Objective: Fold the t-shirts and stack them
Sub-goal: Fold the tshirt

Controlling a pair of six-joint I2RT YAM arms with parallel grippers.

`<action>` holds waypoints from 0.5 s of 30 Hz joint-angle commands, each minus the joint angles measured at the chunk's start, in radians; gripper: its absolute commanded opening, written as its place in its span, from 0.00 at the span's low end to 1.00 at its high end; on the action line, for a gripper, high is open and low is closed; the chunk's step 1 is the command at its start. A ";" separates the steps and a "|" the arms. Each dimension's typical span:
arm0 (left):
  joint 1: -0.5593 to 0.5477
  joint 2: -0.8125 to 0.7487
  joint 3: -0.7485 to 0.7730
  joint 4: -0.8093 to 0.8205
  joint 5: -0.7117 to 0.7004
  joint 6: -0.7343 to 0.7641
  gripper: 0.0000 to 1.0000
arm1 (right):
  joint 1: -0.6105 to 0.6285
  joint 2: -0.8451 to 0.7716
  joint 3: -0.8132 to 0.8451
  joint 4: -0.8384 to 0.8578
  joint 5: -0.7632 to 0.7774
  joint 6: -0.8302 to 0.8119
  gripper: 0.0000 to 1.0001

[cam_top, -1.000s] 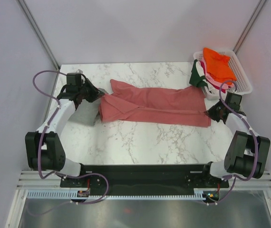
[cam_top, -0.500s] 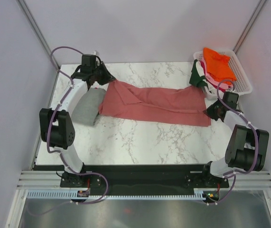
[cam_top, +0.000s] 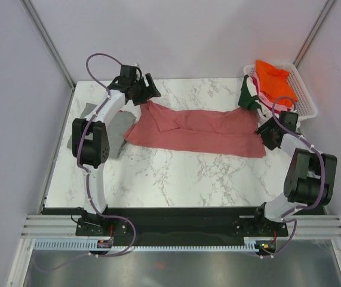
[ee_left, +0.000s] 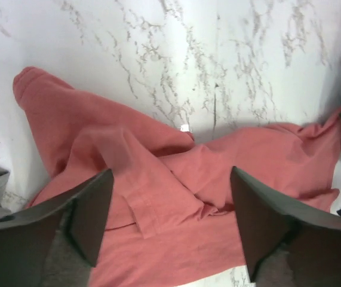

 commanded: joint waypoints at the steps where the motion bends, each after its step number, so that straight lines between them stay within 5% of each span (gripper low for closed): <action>1: 0.003 0.022 0.068 -0.023 -0.038 0.037 0.89 | 0.001 -0.058 -0.008 0.041 0.040 0.015 0.70; 10: -0.064 -0.275 -0.184 -0.002 -0.176 0.024 0.95 | 0.000 -0.383 -0.284 0.084 0.069 0.121 0.63; 15: -0.077 -0.467 -0.467 0.069 -0.165 -0.072 0.93 | 0.005 -0.428 -0.409 0.166 0.032 0.228 0.59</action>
